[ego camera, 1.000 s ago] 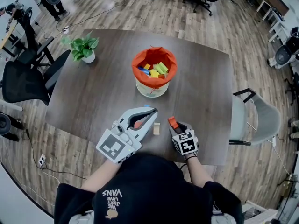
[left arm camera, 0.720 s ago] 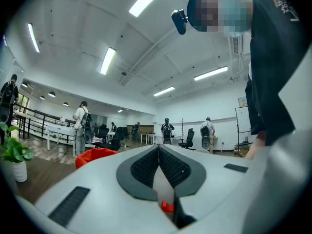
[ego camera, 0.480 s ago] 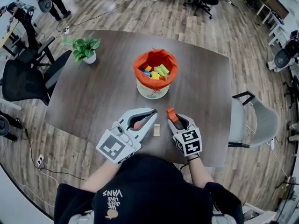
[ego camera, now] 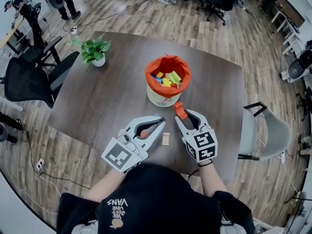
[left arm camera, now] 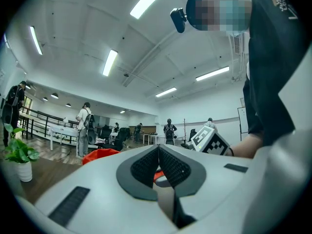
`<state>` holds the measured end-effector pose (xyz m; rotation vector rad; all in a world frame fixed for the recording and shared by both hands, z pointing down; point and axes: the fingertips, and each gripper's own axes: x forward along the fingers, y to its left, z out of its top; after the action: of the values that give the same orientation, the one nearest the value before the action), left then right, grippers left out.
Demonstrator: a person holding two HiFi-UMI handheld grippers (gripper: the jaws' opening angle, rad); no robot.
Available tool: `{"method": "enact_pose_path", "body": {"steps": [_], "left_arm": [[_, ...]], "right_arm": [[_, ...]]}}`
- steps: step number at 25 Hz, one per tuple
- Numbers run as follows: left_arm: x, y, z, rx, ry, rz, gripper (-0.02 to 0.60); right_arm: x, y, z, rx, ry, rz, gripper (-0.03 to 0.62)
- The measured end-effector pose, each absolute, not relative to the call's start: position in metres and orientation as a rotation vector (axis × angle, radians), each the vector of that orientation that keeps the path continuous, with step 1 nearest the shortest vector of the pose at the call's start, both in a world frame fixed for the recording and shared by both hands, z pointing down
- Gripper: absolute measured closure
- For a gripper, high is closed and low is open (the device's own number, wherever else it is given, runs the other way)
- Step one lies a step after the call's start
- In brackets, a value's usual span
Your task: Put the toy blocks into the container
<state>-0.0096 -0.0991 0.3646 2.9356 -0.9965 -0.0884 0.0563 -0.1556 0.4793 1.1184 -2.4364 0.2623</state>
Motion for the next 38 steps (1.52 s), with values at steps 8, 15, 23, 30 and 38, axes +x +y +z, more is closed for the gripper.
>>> {"method": "enact_pose_path", "body": {"steps": [8, 15, 23, 30, 38], "left_arm": [[-0.021, -0.100, 0.368, 2.913, -1.038, -0.088, 0.569], [-0.022, -0.098, 0.370, 2.909, -1.041, -0.083, 0.570], [-0.029, -0.097, 0.368, 2.907, -1.069, -0.079, 0.569], [-0.035, -0.098, 0.365, 2.902, -1.094, -0.084, 0.569], [-0.036, -0.095, 0.365, 2.895, -1.099, -0.087, 0.569]], "right_arm": [[0.043, -0.199, 0.449, 1.125, -2.476, 0.174, 0.439], [0.032, -0.241, 0.439, 1.109, -2.462, 0.122, 0.439], [0.017, -0.282, 0.464, 1.047, -2.354, 0.127, 0.439], [0.018, -0.293, 0.477, 1.058, -2.299, 0.170, 0.439], [0.017, -0.291, 0.475, 1.065, -2.318, 0.157, 0.439]]}}
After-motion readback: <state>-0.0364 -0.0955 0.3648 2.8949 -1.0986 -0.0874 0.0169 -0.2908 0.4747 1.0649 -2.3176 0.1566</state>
